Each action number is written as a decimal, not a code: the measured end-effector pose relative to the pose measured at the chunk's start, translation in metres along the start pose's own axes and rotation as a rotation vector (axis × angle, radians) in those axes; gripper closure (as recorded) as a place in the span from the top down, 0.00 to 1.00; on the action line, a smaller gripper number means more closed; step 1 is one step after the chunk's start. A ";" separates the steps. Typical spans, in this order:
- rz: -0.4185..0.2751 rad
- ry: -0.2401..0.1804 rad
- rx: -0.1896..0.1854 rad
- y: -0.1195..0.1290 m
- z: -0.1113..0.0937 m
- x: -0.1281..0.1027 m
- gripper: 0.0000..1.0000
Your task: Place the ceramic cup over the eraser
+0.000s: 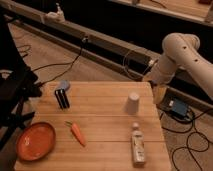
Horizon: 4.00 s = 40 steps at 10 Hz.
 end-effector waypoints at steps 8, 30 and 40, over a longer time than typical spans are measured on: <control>0.000 0.000 -0.001 0.000 0.000 0.000 0.80; -0.020 0.008 0.069 -0.053 0.059 0.000 0.80; -0.091 -0.029 0.044 -0.072 0.105 -0.032 0.80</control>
